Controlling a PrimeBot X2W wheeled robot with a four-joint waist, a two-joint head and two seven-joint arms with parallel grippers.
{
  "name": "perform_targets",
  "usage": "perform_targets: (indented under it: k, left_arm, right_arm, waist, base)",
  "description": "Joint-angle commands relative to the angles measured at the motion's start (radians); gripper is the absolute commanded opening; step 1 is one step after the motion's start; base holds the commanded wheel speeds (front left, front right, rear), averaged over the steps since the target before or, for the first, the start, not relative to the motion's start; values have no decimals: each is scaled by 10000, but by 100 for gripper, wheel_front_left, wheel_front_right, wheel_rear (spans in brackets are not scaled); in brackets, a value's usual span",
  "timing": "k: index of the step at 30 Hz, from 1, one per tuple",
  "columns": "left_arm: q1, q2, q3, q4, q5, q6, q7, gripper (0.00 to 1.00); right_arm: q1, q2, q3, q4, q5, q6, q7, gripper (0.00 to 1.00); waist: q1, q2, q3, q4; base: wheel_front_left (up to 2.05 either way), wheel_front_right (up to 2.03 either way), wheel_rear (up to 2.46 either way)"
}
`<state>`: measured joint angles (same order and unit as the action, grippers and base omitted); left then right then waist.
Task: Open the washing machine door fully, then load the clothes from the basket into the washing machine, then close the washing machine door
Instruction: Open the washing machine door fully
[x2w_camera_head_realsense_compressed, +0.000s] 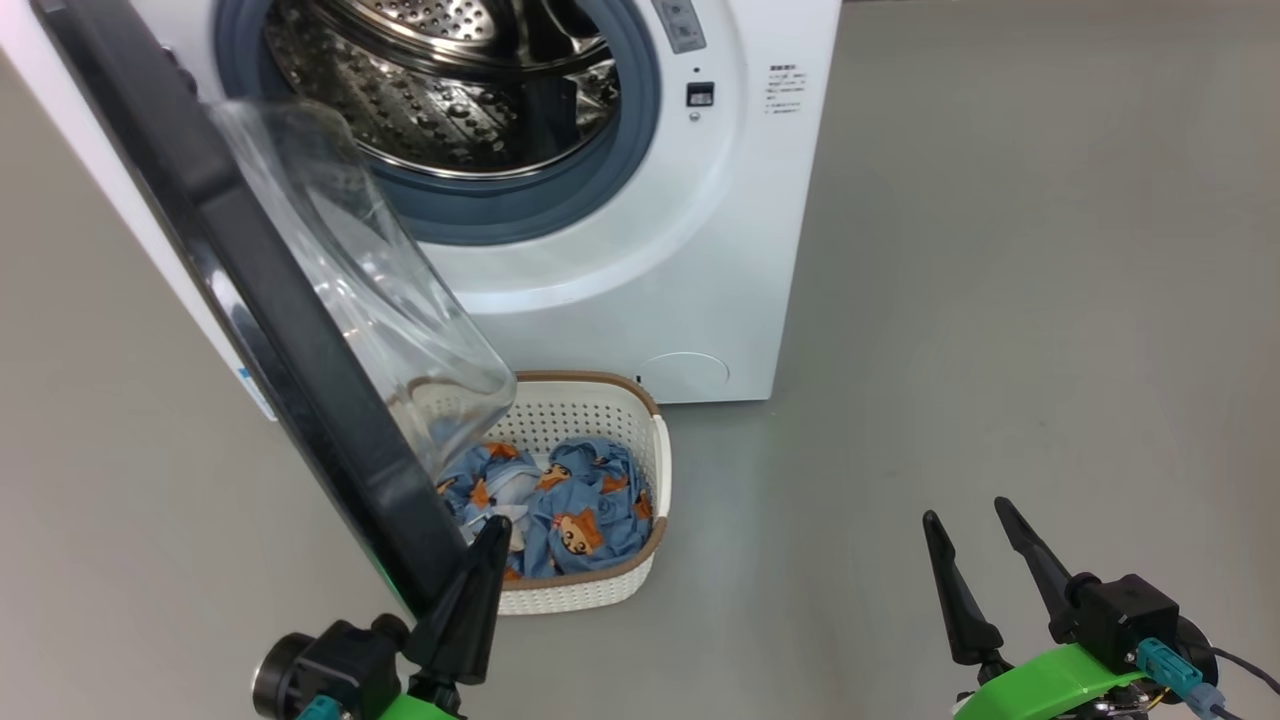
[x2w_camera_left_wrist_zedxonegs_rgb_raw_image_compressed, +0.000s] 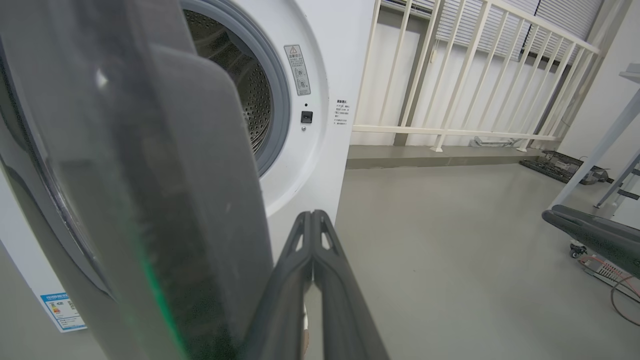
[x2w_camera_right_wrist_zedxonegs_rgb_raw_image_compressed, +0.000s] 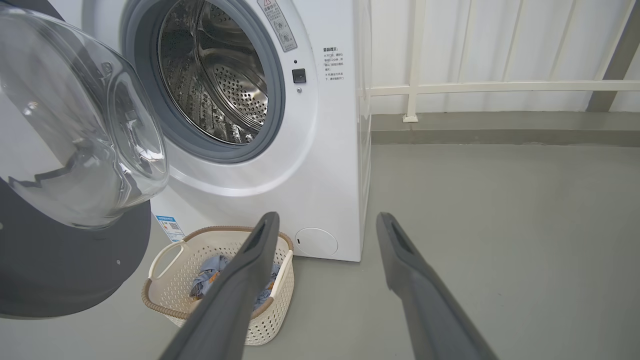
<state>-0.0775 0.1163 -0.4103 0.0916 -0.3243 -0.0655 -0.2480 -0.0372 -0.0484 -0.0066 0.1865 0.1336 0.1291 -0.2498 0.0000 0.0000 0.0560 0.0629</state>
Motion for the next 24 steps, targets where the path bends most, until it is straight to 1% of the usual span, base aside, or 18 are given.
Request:
perform_targets:
  k: [1, 7, 11, 12, 17, 18, 24]
  left_arm:
    - [-407, 41, 423, -141, -103, 98, -105, 0]
    - [-335, 29, 691, -120, -129, 169, -127, 0]
    - [-204, 58, 941, -138, -134, 294, -133, 0]
    - [-204, 58, 941, -138, -134, 294, -133, 0]
    - [-33, 115, 1472, -109, -210, 526, -135, 0]
    - [-33, 115, 1472, -109, -210, 526, -135, 0]
    - [190, 185, 2381, -204, -339, 833, -136, 0]
  right_arm:
    - [-227, -18, 252, -196, 62, 16, -120, 100]
    - [-178, -18, 325, -100, 142, 16, -120, 100]
    - [-176, -18, 354, -35, 194, 16, -120, 100]
    - [-176, -18, 354, -35, 194, 16, -120, 100]
    - [-156, -18, 350, 4, 267, 16, -120, 100]
    - [-156, -18, 350, 4, 267, 16, -120, 100]
    - [-182, -18, 392, 60, 306, 16, -120, 100]
  waist:
    - [0, 0, -45, 152]
    - [0, 0, -116, 607]
    - [0, 0, -148, 1036]
    - [0, 0, -148, 1036]
    - [0, 0, -138, 1555]
    - [0, 0, -138, 1555]
    - [0, 0, -88, 1955]
  base:
    - [0, 0, 0]
    - [0, 0, 0]
    - [0, 0, 0]
    - [0, 0, 0]
    - [0, 0, 0]
    - [0, 0, 0]
    - [0, 0, 0]
